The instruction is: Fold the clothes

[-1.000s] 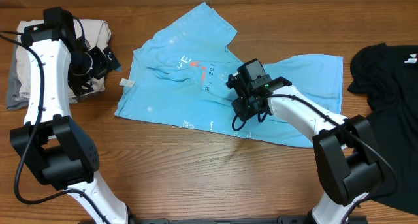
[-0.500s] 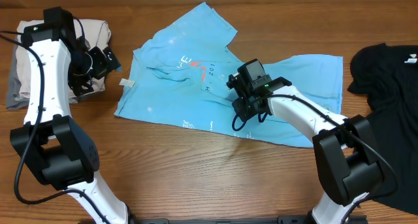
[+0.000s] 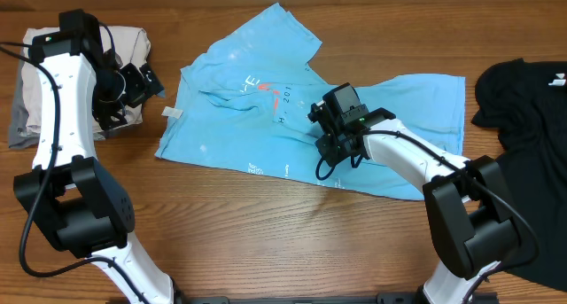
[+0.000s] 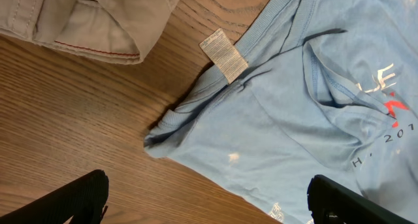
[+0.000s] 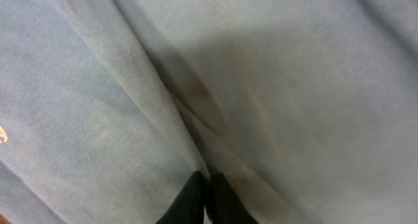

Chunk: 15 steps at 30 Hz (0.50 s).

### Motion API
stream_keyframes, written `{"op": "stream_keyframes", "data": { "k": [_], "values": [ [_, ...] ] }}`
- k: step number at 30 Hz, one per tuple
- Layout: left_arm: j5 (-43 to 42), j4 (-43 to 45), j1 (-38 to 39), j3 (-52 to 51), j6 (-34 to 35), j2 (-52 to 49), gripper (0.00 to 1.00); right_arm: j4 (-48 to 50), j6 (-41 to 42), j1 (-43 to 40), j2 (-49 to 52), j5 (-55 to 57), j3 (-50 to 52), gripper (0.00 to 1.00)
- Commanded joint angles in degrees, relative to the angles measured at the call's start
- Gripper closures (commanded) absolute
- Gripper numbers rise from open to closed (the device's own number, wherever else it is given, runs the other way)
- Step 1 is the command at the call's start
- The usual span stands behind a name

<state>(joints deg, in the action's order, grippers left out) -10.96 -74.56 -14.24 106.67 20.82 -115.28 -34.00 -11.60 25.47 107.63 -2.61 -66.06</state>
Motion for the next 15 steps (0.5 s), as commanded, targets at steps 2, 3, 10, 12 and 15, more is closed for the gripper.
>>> {"op": "stream_keyframes", "data": {
  "k": [2, 3, 10, 12, 15],
  "values": [
    [-0.48, 0.04, 0.39, 1.05, -0.48, 1.81, 0.0, 1.03, 0.0, -0.26, -0.15, 1.05, 0.48, 0.92],
    [-0.48, 0.04, 0.39, 1.05, -0.48, 1.81, 0.0, 1.25, 0.0, -0.26, -0.15, 1.7, 0.48, 0.93],
    [-0.5, 0.04, 0.39, 1.05, -0.48, 1.81, 0.0, 3.32, -0.07, -0.28, -0.15, 5.6, 0.48, 0.94],
    [-0.48, 0.04, 0.39, 1.05, -0.48, 1.81, 0.0, 3.87, -0.04, -0.37, -0.15, 5.57, 0.48, 0.94],
    [-0.5, 0.04, 0.39, 1.05, -0.48, 1.81, 0.0, 4.39, -0.04, -0.37, -0.15, 5.57, 0.5, 0.93]
  ]
}}
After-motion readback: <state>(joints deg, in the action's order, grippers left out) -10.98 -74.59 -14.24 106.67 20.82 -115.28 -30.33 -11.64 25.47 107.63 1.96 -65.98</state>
